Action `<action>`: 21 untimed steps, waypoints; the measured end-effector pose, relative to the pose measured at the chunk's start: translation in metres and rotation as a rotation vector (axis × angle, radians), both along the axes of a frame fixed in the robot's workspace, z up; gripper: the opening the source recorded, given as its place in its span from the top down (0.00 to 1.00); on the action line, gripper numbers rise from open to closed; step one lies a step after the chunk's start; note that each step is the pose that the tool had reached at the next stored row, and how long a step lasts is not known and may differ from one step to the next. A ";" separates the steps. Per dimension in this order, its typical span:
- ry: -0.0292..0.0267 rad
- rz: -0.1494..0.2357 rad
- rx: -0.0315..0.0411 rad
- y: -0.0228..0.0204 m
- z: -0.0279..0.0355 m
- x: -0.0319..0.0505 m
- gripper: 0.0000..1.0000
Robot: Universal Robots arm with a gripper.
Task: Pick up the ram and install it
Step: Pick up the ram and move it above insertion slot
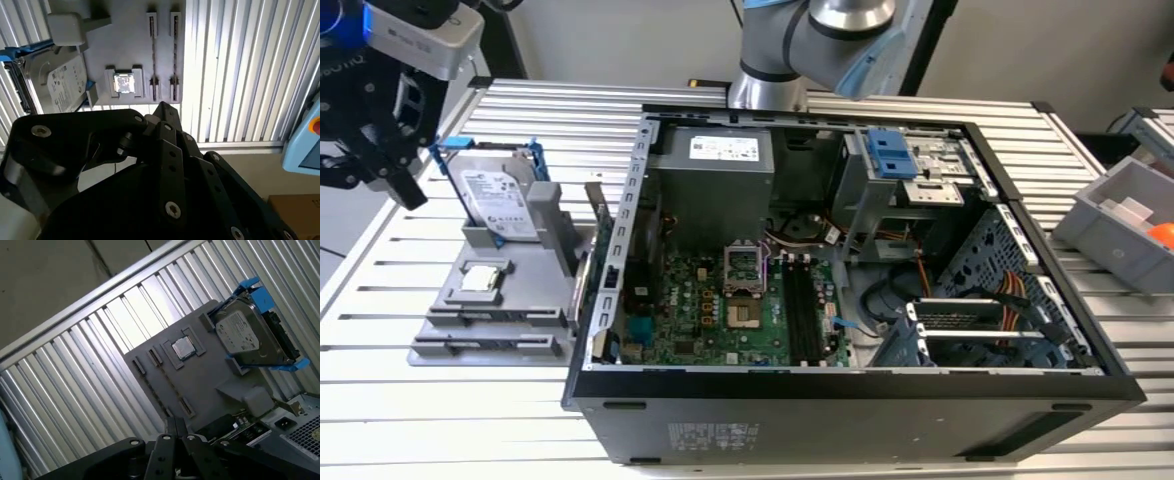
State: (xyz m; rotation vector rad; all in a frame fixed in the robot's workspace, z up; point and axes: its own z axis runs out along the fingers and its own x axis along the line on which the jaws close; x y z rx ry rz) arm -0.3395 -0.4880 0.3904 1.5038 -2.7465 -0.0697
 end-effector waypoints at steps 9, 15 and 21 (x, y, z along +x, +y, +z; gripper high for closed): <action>0.0000 0.104 0.0000 0.0002 0.0000 0.0002 1.00; 0.0000 0.169 0.0000 0.0003 0.0000 0.0003 1.00; -0.0001 0.227 0.0000 0.0007 0.0000 0.0006 1.00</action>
